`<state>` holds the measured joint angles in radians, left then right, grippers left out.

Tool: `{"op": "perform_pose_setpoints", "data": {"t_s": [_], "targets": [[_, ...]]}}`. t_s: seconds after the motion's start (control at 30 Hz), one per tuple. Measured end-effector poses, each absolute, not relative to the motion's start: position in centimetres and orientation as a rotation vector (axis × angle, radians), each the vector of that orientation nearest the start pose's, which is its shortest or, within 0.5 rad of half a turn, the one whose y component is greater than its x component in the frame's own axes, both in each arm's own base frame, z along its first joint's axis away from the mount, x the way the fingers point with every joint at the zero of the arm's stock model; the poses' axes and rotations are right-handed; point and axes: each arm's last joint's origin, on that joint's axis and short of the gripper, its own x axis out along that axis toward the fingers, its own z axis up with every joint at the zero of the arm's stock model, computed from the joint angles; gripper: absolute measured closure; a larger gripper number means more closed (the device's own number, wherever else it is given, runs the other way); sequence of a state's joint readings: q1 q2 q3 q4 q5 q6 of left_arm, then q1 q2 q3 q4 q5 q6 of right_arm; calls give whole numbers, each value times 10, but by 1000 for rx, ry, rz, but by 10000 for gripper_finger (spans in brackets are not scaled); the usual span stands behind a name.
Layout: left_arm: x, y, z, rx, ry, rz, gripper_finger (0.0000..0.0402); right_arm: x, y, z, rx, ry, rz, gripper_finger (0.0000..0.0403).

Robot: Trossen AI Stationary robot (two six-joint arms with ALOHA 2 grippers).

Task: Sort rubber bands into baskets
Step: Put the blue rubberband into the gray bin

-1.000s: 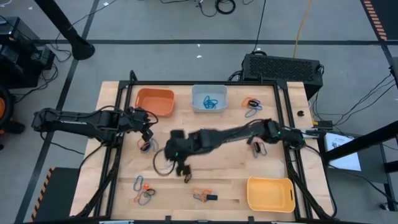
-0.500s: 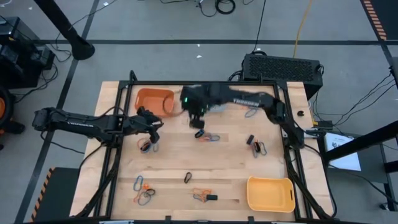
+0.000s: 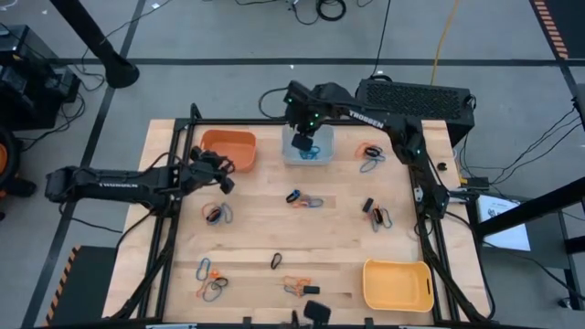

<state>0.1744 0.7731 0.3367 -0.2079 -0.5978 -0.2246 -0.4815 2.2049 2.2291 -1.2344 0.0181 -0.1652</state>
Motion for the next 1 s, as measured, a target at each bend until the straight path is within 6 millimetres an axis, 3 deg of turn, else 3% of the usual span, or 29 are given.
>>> {"op": "perform_pose_setpoints", "data": {"t_s": [0.2,0.43,0.67,1.0], "targets": [[144,58,183,-127,571,797,278,389,-239,260,175,1231,-258,402],[144,63,183,-191,567,708,278,376,-255,238,178,1280,-243,403],[149,63,190,-153,503,630,278,375,-255,235,169,1292,-230,396],[157,65,219,-90,414,587,278,371,-252,234,214,1336,-241,315]]}}
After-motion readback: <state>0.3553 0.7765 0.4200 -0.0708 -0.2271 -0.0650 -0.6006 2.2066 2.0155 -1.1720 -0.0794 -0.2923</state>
